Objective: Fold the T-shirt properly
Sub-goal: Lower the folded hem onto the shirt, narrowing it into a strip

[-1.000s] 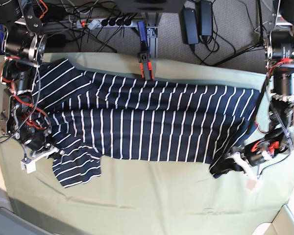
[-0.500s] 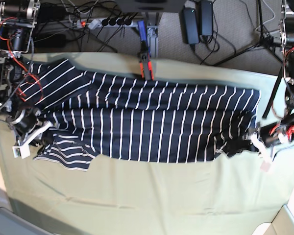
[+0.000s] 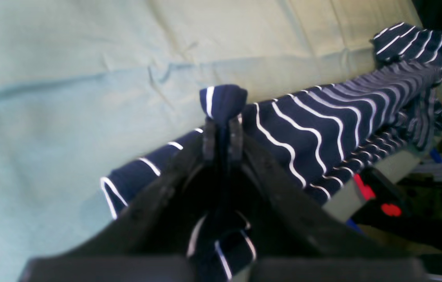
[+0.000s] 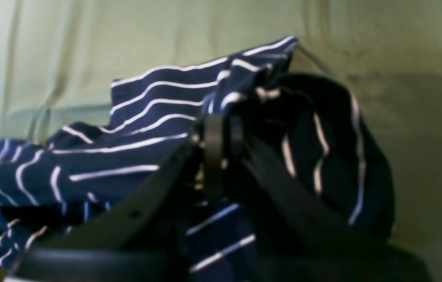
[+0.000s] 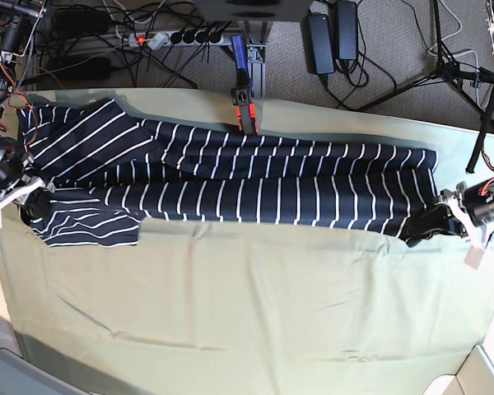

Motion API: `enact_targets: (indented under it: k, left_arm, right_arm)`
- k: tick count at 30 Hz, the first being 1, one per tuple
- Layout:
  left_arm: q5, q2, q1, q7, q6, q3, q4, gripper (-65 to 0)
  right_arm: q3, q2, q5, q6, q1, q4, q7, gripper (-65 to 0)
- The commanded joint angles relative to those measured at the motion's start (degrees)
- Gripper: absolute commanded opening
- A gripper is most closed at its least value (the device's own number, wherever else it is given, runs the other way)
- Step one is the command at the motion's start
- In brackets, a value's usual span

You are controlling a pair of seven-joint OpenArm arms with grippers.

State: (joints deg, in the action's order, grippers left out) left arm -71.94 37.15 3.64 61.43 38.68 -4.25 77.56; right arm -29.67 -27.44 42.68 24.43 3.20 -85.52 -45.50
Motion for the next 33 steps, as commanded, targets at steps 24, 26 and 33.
enact_targets:
  k: [24,26,33]
  left_arm:
    - [-7.3,3.5,-0.8,4.6,1.3,-0.6,0.9,-65.0]
    - [-8.1,3.5,-1.4,4.6,1.3,-0.6,0.9,-65.0]
    - [-8.5,3.5,-1.9,1.3,1.3,-0.6,0.9,-44.7]
  right_arm:
    - [-3.7,-1.3,3.8,3.9,12.6,-13.7,-0.8,-65.0]
    - [-3.7,-1.2,3.8,3.9,13.7,-13.7,-0.8,-65.0]
    - [-3.7,-1.0,3.6,3.9,16.0,-13.6,-0.6,-54.3]
